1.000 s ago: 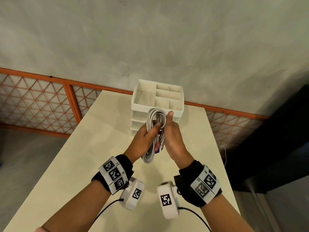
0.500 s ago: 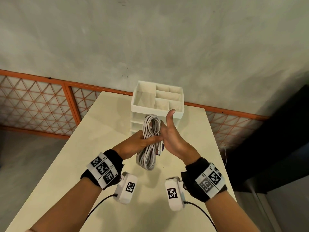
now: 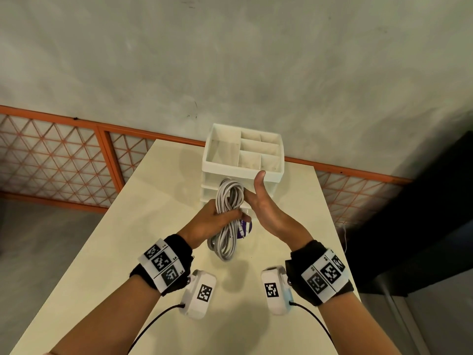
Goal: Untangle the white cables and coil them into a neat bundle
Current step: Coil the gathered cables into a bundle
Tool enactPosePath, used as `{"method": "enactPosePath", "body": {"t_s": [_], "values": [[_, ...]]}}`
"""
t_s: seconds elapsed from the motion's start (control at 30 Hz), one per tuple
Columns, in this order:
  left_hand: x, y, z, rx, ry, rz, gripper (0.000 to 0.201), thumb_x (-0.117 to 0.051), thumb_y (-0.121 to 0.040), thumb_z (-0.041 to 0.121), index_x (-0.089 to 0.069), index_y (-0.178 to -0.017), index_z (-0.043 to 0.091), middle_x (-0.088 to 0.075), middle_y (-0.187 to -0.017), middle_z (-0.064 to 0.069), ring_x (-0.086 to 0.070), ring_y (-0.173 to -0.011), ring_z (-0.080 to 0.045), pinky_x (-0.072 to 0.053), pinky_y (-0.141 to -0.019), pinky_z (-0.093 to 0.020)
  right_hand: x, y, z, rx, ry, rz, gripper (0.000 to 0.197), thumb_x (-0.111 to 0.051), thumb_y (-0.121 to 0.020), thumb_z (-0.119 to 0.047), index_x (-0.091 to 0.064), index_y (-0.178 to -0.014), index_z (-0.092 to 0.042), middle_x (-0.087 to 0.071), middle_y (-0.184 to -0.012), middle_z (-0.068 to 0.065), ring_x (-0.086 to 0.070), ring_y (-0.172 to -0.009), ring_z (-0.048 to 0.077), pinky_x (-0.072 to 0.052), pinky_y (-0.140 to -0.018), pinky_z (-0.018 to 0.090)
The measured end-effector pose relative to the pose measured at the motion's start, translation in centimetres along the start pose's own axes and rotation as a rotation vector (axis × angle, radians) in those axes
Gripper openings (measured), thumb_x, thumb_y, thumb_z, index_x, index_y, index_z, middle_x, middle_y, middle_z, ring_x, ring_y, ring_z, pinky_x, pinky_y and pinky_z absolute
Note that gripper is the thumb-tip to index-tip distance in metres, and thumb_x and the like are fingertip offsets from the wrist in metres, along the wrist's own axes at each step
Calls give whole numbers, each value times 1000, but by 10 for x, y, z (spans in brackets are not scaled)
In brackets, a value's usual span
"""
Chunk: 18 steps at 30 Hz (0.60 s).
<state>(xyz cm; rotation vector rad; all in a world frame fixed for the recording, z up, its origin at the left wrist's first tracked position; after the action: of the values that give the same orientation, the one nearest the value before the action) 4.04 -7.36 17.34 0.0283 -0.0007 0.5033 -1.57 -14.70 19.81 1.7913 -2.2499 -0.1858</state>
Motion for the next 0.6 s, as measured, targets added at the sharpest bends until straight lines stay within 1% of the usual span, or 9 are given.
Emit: {"method": "enactPosePath", "body": {"t_s": [0.07,0.13,0.23,0.27,0.33,0.37,0.47,0.5,0.6], "values": [[0,1,4,-36,64,4,14,-49,-94,7,-60,-102,5,-72,-95,-15,-69,-85,-31,-57,-76,-38,3,0,2,-4,42,25,96,2,-67,-88,-38,-141,-40,-37,-150,-14,-34,-135,3,-21,-109,26],[0,1,7,-53,180,4,16,-46,-95,4,-61,-93,3,-70,-83,-11,-67,-72,-23,-56,-66,-32,6,-4,7,13,61,66,102,-3,-64,-91,-31,-145,-36,-42,-148,-10,-37,-137,11,-22,-117,37],[1,-3,9,-30,372,34,15,-49,-95,8,-62,-87,8,-65,-74,-6,-65,-70,-18,-56,-66,-30,3,-5,14,-5,-14,75,109,-22,-62,-93,-39,-142,-20,-62,-108,-5,-60,-106,14,-44,-100,34],[-1,-4,9,-28,410,27,14,-52,-95,12,-62,-86,8,-63,-75,-8,-65,-71,-19,-56,-68,-32,-2,-4,14,-2,-17,46,101,-29,-67,-90,-46,-136,-19,-64,-102,-5,-62,-101,14,-47,-97,35],[-6,-5,12,-35,415,-11,16,-55,-92,20,-61,-84,8,-62,-75,-8,-64,-70,-19,-56,-68,-33,-11,-3,16,-2,-16,-9,76,-45,-76,-77,-54,-130,-24,-68,-116,5,-63,-112,21,-44,-105,46],[-9,-5,14,-36,393,-37,17,-55,-91,21,-60,-81,8,-61,-72,-4,-62,-66,-15,-53,-62,-29,-13,-2,19,-21,-37,-30,69,-53,-78,-68,-55,-129,-22,-66,-120,10,-63,-113,23,-42,-106,46],[-12,-4,19,-10,300,-109,22,-53,-94,22,-55,-76,9,-53,-64,1,-53,-51,-11,-40,-46,-19,-17,-1,23,-111,-48,-129,48,-68,-73,-53,-66,-107,-18,-72,-97,13,-63,-97,30,-45,-88,40],[-11,-5,22,-12,262,-148,22,-53,-93,23,-55,-77,9,-52,-65,-1,-54,-52,-15,-43,-47,-20,-19,0,22,-134,-32,-162,40,-69,-75,-47,-67,-103,-18,-73,-88,9,-64,-92,28,-45,-83,37],[-6,-9,29,-43,162,-226,17,-63,-85,29,-63,-80,13,-63,-80,-8,-58,-84,-37,-47,-78,-47,-21,-2,24,-180,-22,-176,35,-68,-81,-21,-59,-114,-14,-73,-85,-4,-67,-91,10,-50,-85,27]]}}
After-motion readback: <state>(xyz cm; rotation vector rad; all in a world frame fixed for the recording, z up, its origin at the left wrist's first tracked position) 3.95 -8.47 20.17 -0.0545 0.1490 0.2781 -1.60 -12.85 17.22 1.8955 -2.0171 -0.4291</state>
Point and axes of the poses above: each hand's wrist, its own y-axis away from the middle knuckle, its own x-axis out of the back of the hand, z = x × y, the point moved 7 cm from there along -y, towards the middle knuckle
